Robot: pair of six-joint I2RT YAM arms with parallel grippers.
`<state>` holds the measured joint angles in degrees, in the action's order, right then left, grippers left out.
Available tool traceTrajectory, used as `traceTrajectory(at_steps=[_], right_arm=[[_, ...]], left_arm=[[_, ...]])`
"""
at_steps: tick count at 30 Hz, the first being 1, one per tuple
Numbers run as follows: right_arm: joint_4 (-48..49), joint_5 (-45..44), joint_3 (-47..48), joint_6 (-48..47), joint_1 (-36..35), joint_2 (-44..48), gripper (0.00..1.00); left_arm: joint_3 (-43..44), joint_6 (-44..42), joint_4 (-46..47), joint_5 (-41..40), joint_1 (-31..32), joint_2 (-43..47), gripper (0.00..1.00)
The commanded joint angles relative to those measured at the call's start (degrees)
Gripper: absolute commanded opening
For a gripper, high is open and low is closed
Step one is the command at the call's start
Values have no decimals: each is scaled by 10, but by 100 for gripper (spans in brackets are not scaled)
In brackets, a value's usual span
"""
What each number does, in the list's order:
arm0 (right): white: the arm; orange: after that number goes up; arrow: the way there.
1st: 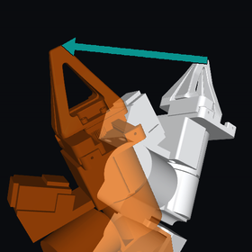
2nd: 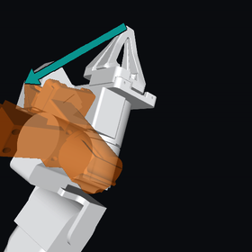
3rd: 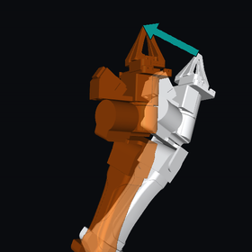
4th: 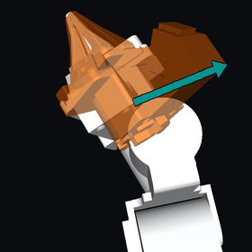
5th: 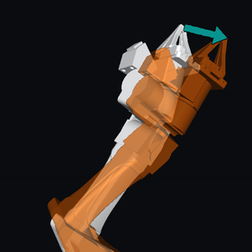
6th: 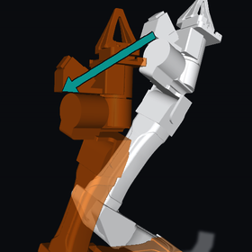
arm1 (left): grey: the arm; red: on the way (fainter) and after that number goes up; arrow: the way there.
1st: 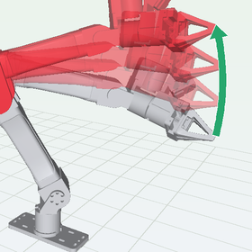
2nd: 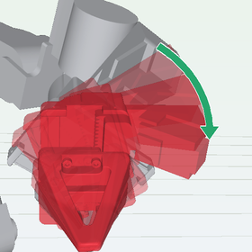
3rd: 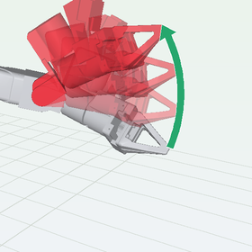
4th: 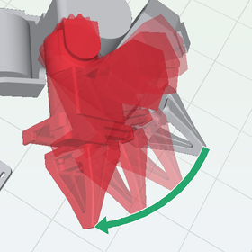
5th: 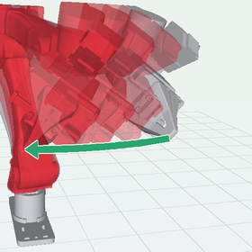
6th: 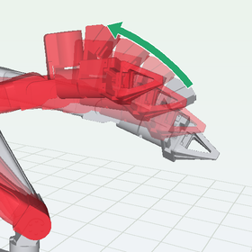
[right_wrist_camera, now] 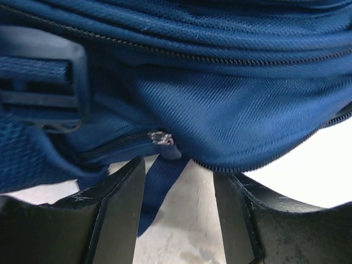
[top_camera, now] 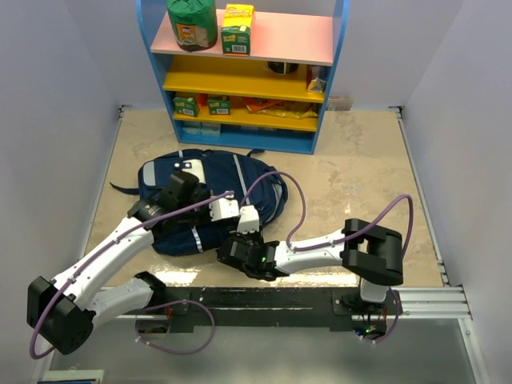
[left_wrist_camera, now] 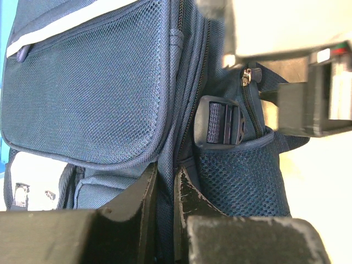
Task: Pack the student bag
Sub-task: Zip the student bag at the center of the board.
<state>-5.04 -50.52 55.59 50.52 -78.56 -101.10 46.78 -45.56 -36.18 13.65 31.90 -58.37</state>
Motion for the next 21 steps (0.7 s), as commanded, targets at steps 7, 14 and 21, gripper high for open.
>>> traceTrajectory(at_steps=[7, 14, 21], right_arm=[[75, -27, 29, -45, 27, -33, 45], [115, -11, 33, -62, 30, -51, 22], [114, -17, 7, -53, 31, -35, 0]], left_arm=[[33, 14, -6, 14, -3, 24, 10], [30, 15, -6, 14, -3, 23, 12], [31, 14, -12, 13, -3, 24, 13]])
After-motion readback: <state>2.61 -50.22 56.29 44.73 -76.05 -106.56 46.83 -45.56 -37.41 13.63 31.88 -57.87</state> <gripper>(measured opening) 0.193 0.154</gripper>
